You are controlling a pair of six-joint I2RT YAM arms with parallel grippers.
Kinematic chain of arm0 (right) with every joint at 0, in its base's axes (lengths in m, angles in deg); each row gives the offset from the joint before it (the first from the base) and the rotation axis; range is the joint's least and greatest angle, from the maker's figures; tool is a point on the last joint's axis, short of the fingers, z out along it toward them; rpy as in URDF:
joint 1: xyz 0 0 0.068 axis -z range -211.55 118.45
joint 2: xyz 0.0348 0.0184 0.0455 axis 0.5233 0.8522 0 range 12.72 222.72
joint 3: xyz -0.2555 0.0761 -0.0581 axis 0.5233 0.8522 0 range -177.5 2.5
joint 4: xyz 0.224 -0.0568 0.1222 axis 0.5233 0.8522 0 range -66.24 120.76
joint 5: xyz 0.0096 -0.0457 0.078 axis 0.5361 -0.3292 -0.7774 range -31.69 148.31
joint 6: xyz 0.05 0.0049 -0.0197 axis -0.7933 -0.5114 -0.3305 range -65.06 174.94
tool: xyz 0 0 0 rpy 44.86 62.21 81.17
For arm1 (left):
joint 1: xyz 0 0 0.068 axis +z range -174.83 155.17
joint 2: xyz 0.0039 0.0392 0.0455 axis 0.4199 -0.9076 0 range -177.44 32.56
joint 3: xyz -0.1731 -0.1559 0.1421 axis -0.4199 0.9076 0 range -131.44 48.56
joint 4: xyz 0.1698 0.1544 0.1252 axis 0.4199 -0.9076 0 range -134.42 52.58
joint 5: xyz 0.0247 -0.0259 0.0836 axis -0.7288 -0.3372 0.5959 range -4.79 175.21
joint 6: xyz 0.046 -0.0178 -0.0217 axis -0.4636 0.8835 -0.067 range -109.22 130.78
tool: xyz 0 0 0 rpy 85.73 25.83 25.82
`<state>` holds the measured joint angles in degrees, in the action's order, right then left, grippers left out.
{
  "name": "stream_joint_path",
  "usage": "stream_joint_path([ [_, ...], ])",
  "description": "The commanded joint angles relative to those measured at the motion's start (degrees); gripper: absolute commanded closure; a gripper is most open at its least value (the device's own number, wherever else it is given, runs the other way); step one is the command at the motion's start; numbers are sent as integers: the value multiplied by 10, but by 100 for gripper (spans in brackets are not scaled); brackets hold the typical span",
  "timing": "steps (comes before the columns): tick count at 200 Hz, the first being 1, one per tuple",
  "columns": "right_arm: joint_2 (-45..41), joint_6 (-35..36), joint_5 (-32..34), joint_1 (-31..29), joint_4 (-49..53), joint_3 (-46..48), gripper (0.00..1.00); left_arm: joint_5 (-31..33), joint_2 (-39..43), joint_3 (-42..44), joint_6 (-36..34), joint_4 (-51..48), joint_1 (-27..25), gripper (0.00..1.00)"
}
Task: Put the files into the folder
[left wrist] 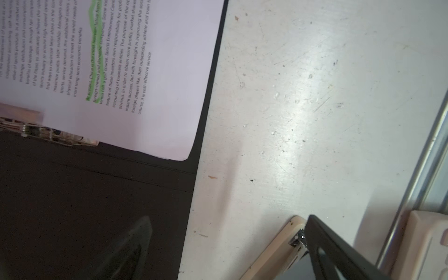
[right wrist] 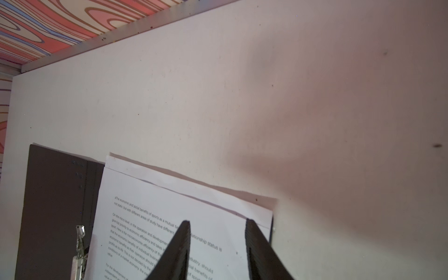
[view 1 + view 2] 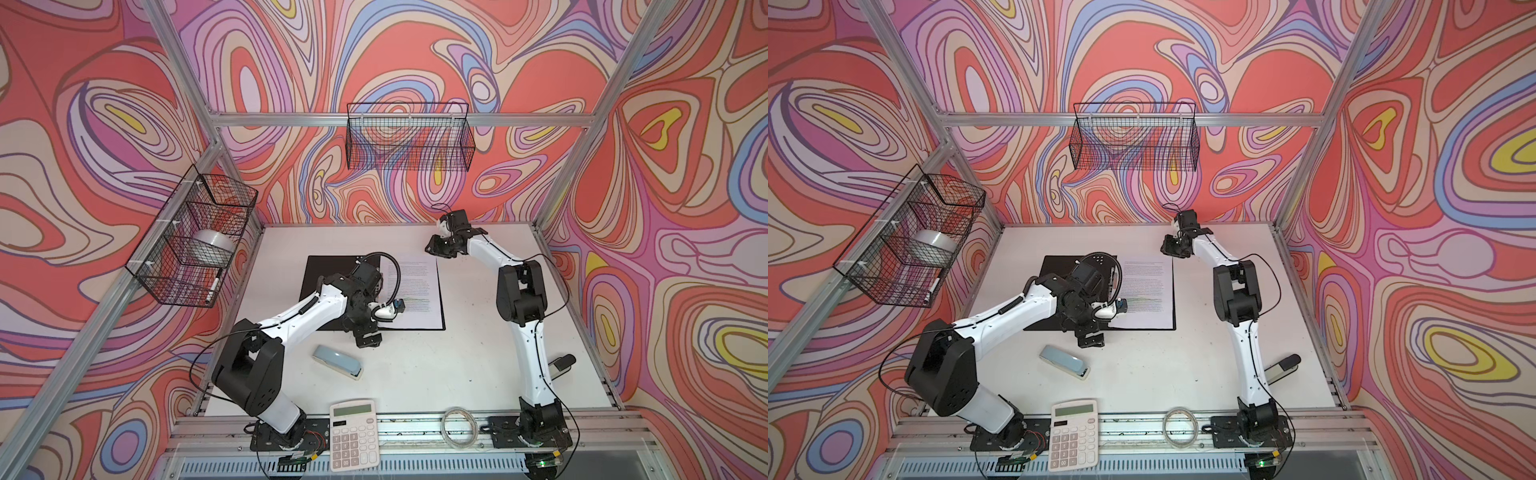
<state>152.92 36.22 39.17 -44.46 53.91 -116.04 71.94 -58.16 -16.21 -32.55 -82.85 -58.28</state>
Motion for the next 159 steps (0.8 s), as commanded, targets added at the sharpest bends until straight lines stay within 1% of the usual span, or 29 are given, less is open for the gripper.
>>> stream_joint_path([
  [1, 24, -1, -26, 1, -24, -39, 61, 18, 5, 19, -35, 58, -18, 0],
  [21, 46, -2, -34, 1, -17, -66, 61, 67, -6, 37, -43, 109, -39, 0],
  [53, 71, 7, -46, 2, -9, -96, 61, 103, -27, 51, -49, 161, -53, 0],
  [103, 105, 22, -67, 4, 13, -148, 60, 141, -54, 63, -54, 234, -69, 0],
  [159, 145, 23, -82, 7, 41, -197, 59, 154, -84, 55, -60, 250, -81, 0],
])
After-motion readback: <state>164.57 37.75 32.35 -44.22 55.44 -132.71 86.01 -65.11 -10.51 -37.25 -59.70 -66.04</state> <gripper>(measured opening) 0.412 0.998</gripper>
